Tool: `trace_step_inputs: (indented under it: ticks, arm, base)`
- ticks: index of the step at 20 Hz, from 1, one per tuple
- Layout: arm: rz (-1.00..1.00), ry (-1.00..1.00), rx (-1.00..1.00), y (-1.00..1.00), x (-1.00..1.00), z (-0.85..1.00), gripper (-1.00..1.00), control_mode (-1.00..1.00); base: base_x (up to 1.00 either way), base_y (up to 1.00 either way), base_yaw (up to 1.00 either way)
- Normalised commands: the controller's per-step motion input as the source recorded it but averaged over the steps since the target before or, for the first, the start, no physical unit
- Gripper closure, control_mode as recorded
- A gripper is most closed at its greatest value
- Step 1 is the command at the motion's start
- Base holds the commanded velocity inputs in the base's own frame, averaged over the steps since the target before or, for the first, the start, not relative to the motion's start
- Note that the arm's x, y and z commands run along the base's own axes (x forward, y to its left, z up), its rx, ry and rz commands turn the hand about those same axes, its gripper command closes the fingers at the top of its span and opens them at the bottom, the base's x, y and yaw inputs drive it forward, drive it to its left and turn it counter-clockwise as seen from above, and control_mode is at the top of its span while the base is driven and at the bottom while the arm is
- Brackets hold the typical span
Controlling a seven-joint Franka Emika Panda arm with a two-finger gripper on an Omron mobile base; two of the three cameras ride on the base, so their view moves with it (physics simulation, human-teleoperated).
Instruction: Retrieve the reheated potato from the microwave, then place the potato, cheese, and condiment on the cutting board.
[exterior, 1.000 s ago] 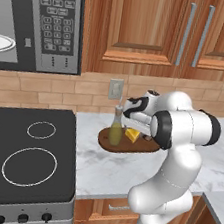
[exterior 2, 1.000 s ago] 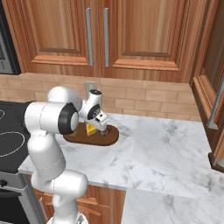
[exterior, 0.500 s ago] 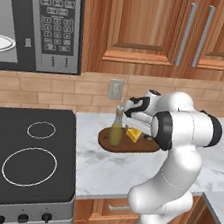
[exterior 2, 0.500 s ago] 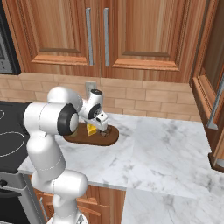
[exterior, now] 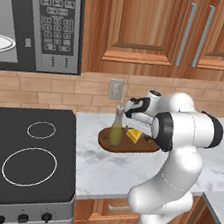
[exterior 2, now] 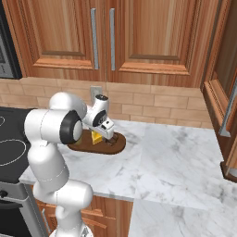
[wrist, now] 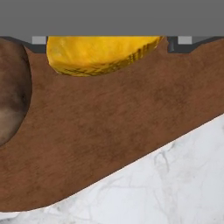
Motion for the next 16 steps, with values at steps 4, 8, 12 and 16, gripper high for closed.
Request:
trace_step_inputs:
  ticks: [4,8,12,16]
  arm:
    - [0.00,0.00,0.00,0.00,0.00,0.00,-1.00,-1.00]
    - [0.00,0.00,0.00,0.00,0.00,0.00,-1.00,-1.00]
    - [0.00,0.00,0.00,0.00,0.00,-0.05,-1.00,-1.00]
    - [0.01,0.00,0.00,0.00,0.00,0.00,-1.00,-1.00]
  base:
    - [0.00,0.00,0.00]
    - [0.00,0.00,0.00]
    - [0.00,0.00,0.00]
    - [0.00,0.00,0.00]
